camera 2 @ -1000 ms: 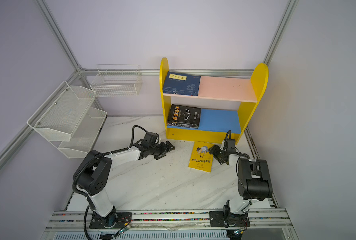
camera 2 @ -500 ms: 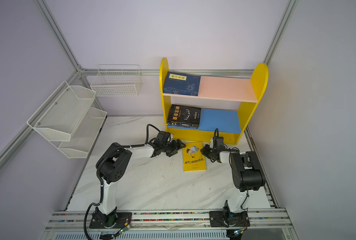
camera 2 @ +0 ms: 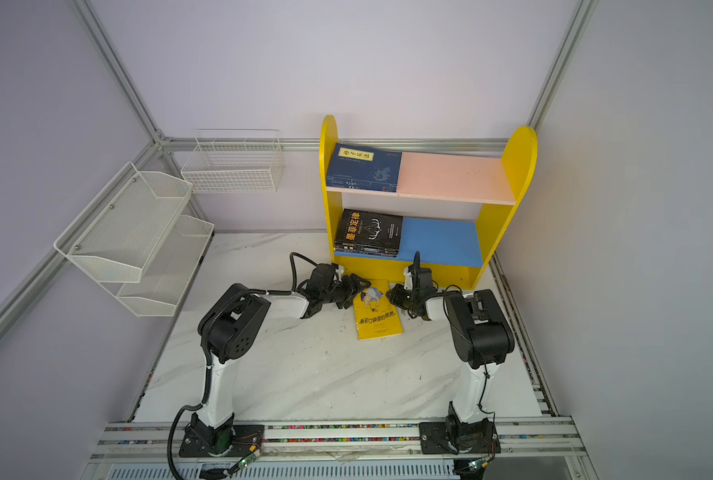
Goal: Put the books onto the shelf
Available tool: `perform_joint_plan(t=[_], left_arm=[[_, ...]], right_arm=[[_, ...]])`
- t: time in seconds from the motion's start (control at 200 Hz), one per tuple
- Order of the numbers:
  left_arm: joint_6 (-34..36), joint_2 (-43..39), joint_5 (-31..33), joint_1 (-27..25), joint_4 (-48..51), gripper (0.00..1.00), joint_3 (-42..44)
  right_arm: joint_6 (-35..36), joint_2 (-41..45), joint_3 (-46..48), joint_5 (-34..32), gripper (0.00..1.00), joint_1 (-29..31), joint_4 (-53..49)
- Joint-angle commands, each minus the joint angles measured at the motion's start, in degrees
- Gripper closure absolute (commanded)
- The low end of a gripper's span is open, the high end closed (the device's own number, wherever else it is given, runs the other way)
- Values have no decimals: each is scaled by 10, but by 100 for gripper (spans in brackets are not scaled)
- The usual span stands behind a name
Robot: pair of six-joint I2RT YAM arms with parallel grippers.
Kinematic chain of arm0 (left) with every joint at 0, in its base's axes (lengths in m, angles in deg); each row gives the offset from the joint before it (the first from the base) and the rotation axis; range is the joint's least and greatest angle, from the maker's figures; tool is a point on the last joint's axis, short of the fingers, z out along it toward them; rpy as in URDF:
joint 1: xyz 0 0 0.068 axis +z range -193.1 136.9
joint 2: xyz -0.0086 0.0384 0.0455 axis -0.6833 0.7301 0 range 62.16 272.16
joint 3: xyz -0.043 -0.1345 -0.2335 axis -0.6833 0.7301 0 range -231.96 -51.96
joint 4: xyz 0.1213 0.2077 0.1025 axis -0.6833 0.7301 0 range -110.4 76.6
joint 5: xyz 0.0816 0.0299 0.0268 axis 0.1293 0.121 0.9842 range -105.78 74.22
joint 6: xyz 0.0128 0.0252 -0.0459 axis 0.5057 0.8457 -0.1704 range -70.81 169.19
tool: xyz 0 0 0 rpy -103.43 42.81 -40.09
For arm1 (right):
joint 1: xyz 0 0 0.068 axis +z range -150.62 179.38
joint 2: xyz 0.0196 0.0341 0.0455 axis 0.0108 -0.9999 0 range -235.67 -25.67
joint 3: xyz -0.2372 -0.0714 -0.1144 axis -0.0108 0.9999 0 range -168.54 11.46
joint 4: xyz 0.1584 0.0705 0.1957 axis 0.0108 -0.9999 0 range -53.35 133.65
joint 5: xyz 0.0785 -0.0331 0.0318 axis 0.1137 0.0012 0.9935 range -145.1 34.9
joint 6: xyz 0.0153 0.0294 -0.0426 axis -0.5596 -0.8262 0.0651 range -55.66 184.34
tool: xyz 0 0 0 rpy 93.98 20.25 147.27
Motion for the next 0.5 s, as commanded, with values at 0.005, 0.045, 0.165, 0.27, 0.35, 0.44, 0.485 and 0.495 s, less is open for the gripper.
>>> perform_joint_plan(t=[0.005,0.045,0.165,0.27,0.35,0.44,0.485,0.495], left_arm=[[1,-64,-9,-5,-69,33,7],[14,-72,-6,-5,-39,37,6],[30,-90,6,-5,-11,55,14],[40,-94,5,-5,14,67,9],[51,-97,8,-5,37,80,5],[64,-107,12,-5,58,90,1],[78,-113,16,-5,79,92,-7],[81,-113,16,-5,85,93,-8]], right_arm=[[9,-45,26,-7,78,24,-128],[7,-40,26,-6,77,24,-129],[8,-23,21,-6,77,24,-137],[8,-10,17,-5,77,24,-143],[4,2,13,-1,77,24,-145],[-1,22,10,8,77,24,-149],[1,37,8,11,76,24,-157],[1,41,8,11,76,24,-159]])
